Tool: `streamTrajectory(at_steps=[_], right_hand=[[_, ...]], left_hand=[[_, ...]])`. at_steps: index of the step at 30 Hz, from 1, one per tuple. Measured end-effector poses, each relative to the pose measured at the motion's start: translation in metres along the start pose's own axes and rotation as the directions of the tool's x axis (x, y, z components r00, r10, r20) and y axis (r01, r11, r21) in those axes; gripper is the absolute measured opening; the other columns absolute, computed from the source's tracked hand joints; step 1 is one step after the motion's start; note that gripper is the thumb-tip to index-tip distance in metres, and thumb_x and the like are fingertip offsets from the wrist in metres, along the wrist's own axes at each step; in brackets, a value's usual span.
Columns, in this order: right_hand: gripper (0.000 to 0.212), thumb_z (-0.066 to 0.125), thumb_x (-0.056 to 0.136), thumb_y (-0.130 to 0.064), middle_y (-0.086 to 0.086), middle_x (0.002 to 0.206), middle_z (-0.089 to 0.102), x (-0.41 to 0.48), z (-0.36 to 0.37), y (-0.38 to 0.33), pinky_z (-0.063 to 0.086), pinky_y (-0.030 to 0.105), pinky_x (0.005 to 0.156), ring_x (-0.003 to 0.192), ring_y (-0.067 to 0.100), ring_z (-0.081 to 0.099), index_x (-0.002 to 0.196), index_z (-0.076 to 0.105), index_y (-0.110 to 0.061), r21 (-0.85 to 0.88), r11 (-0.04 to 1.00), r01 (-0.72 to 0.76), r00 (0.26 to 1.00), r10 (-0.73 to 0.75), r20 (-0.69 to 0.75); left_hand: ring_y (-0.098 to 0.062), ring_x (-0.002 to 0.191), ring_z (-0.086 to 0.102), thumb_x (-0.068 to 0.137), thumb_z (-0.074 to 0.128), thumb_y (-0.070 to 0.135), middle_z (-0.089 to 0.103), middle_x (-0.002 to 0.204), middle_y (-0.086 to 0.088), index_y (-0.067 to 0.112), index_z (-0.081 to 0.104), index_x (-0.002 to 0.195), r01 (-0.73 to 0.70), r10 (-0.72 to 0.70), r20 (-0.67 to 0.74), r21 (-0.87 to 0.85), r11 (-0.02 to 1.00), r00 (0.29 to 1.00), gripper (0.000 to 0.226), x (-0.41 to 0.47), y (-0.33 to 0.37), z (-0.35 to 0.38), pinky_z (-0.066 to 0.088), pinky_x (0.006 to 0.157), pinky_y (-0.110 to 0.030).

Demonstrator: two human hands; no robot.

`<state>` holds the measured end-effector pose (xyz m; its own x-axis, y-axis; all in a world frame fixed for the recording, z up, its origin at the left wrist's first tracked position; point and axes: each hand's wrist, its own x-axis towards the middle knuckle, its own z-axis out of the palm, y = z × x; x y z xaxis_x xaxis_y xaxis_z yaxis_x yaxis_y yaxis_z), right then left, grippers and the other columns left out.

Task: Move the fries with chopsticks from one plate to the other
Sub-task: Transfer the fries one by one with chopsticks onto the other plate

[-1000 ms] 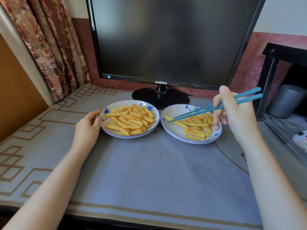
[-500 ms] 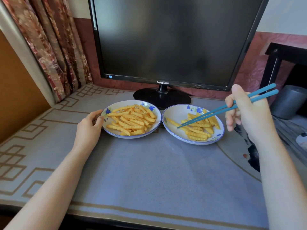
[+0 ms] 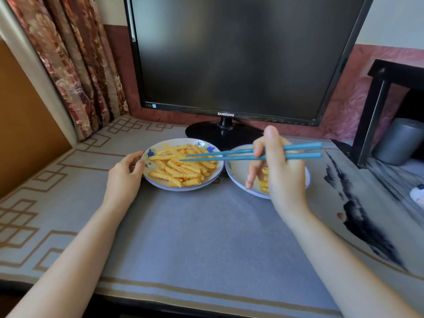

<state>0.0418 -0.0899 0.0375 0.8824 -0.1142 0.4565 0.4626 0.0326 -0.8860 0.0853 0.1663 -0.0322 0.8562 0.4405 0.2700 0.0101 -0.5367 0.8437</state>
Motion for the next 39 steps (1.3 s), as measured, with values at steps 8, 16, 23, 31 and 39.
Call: streamTrajectory(at_steps=[8, 16, 23, 31, 39], right_hand=[[0.036, 0.038, 0.102, -0.024, 0.012, 0.054, 0.05, -0.006, 0.01, 0.013, 0.037, 0.011, 0.052, 0.04, 0.019, 0.05, 0.071, 0.05, -0.009, -0.027, 0.997, 0.067, 0.969, -0.058, 0.24], [0.039, 0.036, 0.104, -0.021, 0.005, 0.041, 0.047, 0.002, -0.008, -0.001, 0.03, 0.023, 0.042, 0.034, 0.018, 0.048, 0.069, 0.049, -0.006, -0.06, 0.996, 0.067, 0.987, -0.057, 0.151], [0.039, 0.037, 0.104, -0.021, 0.007, 0.034, 0.043, 0.034, -0.062, -0.017, 0.026, 0.014, 0.034, 0.027, 0.019, 0.039, 0.069, 0.048, -0.007, -0.154, 0.988, 0.025, 0.991, -0.044, -0.123], [0.038, 0.038, 0.101, -0.024, 0.009, 0.034, 0.046, 0.046, -0.103, -0.024, 0.025, 0.014, 0.031, 0.024, 0.017, 0.037, 0.068, 0.05, -0.009, -0.297, 0.953, -0.066, 0.985, 0.015, -0.171], [0.038, 0.04, 0.102, -0.025, 0.01, 0.036, 0.046, 0.04, -0.111, -0.033, 0.028, 0.01, 0.033, 0.026, 0.018, 0.037, 0.07, 0.05, -0.006, -0.373, 0.926, -0.057, 0.996, 0.027, -0.085]], left_hand=[[-0.009, 0.098, 0.051, 0.096, 0.045, 0.018, 0.065, 0.115, -0.005, 0.014, 0.061, 0.123, -0.012, 0.012, -0.005, 0.005, 1.0, 1.0, 0.032, 0.001, -0.002, 0.001, 0.035, 0.083, -0.023], [-0.011, 0.101, 0.052, 0.096, 0.045, 0.018, 0.065, 0.116, -0.006, 0.015, 0.06, 0.123, -0.01, 0.01, -0.003, 0.01, 1.0, 1.0, 0.032, 0.001, -0.002, 0.001, 0.035, 0.084, -0.023], [-0.008, 0.097, 0.049, 0.096, 0.044, 0.018, 0.064, 0.116, -0.004, 0.016, 0.06, 0.123, -0.007, 0.007, -0.002, 0.009, 1.0, 1.0, 0.032, 0.0, 0.0, 0.0, 0.034, 0.083, -0.023], [-0.008, 0.098, 0.049, 0.096, 0.044, 0.017, 0.064, 0.117, -0.005, 0.015, 0.06, 0.124, -0.008, 0.008, 0.0, 0.01, 1.0, 1.0, 0.033, 0.0, -0.001, 0.0, 0.034, 0.083, -0.022], [-0.007, 0.098, 0.049, 0.096, 0.044, 0.018, 0.064, 0.117, -0.005, 0.015, 0.059, 0.125, -0.009, 0.009, -0.002, 0.022, 1.0, 1.0, 0.033, 0.001, -0.001, 0.0, 0.033, 0.083, -0.021]])
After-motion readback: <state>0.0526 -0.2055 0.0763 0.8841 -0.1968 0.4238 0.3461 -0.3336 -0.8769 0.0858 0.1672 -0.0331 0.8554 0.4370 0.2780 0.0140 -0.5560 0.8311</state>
